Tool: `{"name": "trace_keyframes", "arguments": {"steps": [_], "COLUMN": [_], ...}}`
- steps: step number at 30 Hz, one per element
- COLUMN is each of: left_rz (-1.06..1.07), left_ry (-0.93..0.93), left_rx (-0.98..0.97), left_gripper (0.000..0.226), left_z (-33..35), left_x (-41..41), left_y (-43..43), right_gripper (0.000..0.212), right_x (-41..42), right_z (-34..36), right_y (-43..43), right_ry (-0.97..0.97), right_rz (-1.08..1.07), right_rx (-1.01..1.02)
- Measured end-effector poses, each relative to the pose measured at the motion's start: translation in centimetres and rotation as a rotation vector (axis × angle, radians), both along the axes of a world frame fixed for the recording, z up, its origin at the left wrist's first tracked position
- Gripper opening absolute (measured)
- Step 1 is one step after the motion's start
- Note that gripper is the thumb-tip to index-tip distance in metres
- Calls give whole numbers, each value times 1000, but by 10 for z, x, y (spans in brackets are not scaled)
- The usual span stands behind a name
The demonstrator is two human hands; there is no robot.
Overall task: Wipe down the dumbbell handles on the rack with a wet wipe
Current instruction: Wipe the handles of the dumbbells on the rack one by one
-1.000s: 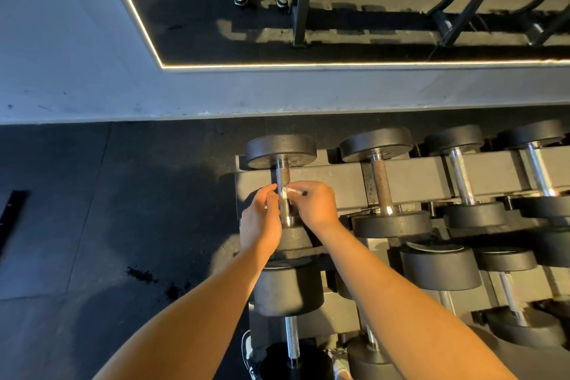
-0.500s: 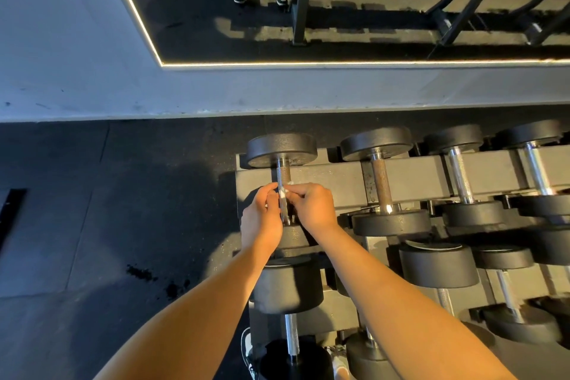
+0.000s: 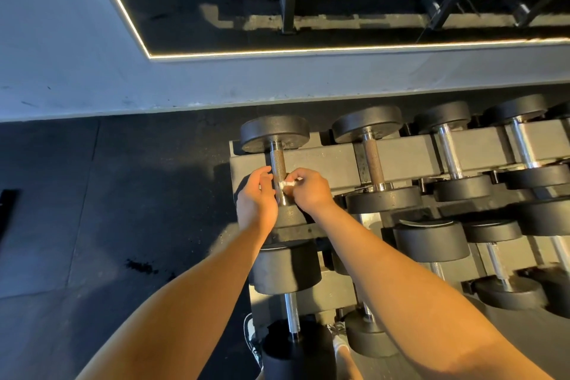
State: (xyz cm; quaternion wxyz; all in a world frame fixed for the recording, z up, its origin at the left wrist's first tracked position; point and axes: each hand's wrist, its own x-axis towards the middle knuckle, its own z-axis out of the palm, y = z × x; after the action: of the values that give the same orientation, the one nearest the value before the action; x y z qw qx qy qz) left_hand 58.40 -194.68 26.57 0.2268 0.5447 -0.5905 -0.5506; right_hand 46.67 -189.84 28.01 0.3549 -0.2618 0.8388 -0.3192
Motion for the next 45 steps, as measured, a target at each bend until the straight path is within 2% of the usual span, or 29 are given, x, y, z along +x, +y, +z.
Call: {"name": "trace_keyframes", "arguments": {"steps": [5, 10, 16, 20, 24, 26, 29, 32, 35, 40, 45], "left_rz": [-15, -98, -175, -215, -257, -204, -93, -80, -56, 96, -24], "left_ry": [-5, 29, 20, 86, 34, 4, -9, -39, -37, 34, 28], "left_rx": [10, 90, 42, 46, 15, -21, -134, -199, -168, 67, -76], "left_gripper": [25, 25, 30, 29, 24, 19, 19, 21, 21, 21, 15], "left_z": [9, 2, -3, 2, 16, 17, 18, 17, 14, 11, 10], "left_x": [0, 21, 25, 20, 9, 2, -7, -17, -31, -43, -30], "left_y": [1, 6, 7, 0, -17, -27, -42, -55, -59, -47, -34], "right_gripper": [16, 17, 19, 27, 35, 33, 28, 26, 29, 29, 26], "right_x": [0, 3, 14, 24, 17, 13, 17, 23, 21, 21, 22], "right_z": [6, 5, 13, 13, 12, 11, 2, -6, -8, -7, 0], "right_y": [9, 11, 9, 1, 1, -1, -3, -4, -5, -3, -1], "right_ry": [-17, 59, -20, -38, -71, -47, 110, 220, 221, 226, 221], "right_rz": [66, 86, 97, 94, 53, 28, -19, -54, -71, -84, -41], "right_rx": [71, 55, 16, -90, -176, -196, -204, -163, -183, -182, -175]}}
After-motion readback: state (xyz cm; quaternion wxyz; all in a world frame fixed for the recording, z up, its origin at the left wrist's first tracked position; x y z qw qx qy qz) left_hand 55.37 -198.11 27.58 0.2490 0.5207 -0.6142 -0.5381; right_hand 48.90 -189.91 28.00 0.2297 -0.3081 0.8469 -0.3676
